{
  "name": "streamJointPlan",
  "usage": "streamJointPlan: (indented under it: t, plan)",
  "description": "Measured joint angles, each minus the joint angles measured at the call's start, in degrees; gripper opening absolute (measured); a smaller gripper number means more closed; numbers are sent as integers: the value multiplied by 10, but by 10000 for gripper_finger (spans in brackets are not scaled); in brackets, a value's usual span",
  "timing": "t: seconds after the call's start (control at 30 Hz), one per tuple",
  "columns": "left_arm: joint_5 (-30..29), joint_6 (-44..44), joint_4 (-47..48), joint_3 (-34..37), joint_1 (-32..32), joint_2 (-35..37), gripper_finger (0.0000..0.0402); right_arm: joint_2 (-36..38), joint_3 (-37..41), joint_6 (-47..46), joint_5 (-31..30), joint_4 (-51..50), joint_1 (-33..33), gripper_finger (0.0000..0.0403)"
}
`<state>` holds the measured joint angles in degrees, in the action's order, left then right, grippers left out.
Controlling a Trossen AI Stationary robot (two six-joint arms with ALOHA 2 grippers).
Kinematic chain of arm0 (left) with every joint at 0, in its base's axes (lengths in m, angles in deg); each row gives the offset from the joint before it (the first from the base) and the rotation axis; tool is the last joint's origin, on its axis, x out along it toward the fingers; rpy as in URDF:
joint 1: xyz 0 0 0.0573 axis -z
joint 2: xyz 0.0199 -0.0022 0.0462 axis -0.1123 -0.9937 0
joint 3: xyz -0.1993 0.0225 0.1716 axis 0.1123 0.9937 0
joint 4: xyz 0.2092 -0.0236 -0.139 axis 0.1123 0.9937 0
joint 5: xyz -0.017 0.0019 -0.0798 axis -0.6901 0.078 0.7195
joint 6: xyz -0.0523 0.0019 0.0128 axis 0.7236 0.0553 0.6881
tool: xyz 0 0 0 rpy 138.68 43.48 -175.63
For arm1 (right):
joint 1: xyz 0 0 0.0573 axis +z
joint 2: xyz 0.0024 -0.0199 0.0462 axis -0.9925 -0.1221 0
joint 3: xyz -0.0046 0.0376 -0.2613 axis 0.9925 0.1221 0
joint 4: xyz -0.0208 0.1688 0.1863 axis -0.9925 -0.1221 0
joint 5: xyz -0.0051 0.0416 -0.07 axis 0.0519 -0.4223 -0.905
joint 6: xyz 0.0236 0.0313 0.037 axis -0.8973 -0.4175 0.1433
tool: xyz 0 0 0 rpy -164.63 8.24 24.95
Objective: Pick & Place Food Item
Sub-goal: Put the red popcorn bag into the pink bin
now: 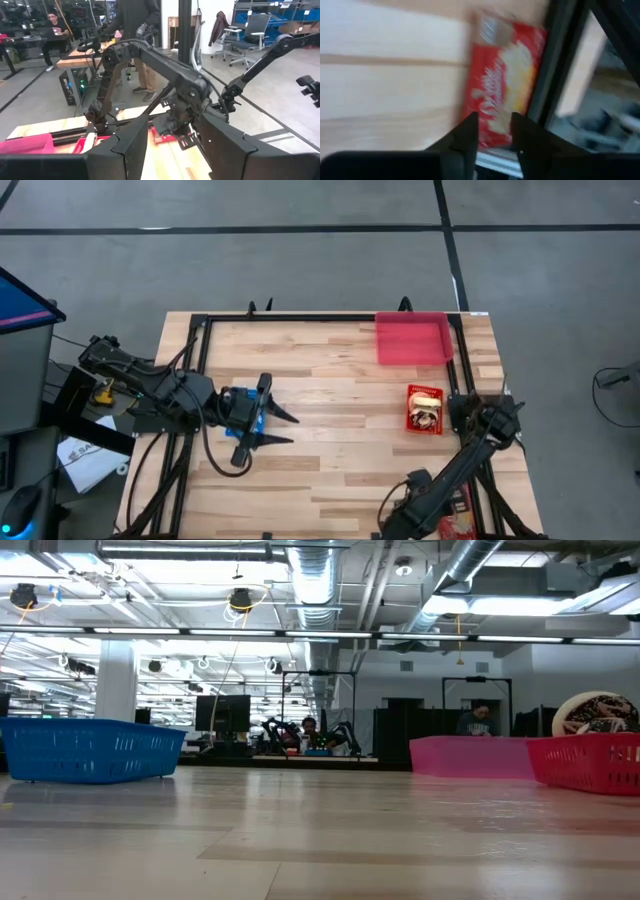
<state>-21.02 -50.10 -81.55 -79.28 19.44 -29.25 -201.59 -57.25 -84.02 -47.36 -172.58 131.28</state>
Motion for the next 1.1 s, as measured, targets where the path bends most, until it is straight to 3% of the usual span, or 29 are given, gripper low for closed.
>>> streamJointPlan:
  t: [0.1, 0.3, 0.6, 1.1]
  plan:
    - [0, -12, -1, 0, 0, 0, 173, -19, 0, -21, 42, -5, 0, 144]
    - [10, -19, -2, 0, -7, 0, 173, -34, 0, -57, 55, 9, -10, 197]
    - [60, -19, -5, 0, -23, 4, 172, -59, 37, -66, 55, 12, -40, 179]
    - [66, -17, 14, 0, -36, 61, 163, -59, 124, -55, 74, 85, -36, 162]
